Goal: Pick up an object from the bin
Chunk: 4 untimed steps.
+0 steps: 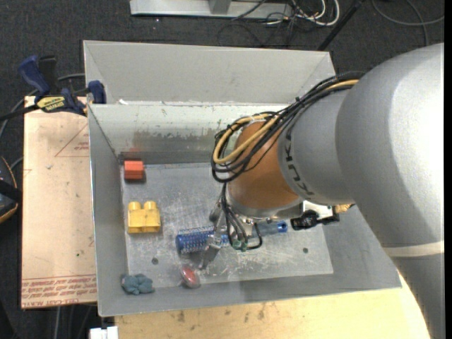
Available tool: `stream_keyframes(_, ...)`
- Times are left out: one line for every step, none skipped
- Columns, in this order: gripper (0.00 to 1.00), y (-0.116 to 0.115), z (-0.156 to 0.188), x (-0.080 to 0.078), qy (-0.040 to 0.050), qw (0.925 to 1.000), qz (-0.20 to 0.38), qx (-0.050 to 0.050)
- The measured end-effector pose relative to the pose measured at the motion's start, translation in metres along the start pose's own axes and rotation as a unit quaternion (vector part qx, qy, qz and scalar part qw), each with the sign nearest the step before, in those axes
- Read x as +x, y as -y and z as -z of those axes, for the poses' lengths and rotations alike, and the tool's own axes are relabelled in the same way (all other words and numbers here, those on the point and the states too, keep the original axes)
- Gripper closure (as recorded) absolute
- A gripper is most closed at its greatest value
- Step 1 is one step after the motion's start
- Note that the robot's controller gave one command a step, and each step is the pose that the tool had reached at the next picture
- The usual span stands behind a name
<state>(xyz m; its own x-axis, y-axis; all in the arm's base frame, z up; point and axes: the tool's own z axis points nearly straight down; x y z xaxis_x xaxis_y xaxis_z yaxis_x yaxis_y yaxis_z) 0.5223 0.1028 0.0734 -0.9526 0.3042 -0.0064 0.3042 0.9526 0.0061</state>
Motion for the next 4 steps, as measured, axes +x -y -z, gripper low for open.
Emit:
stream_keyframes(0.0, -0.001, 0.001, -0.001, -0.0021, 1.0, 0.001, 0.001)
stream_keyframes(1.0, -0.002, 0.004, -0.003, 0.0007, 1.0, 0.001, 0.0)
stream_keyframes(1.0, -0.003, 0.028, -0.003, -0.0025, 1.0, 0.002, 0.002)
stream_keyframes(1.0, -0.004, 0.075, -0.004, -0.0013, 1.0, 0.003, 0.001)
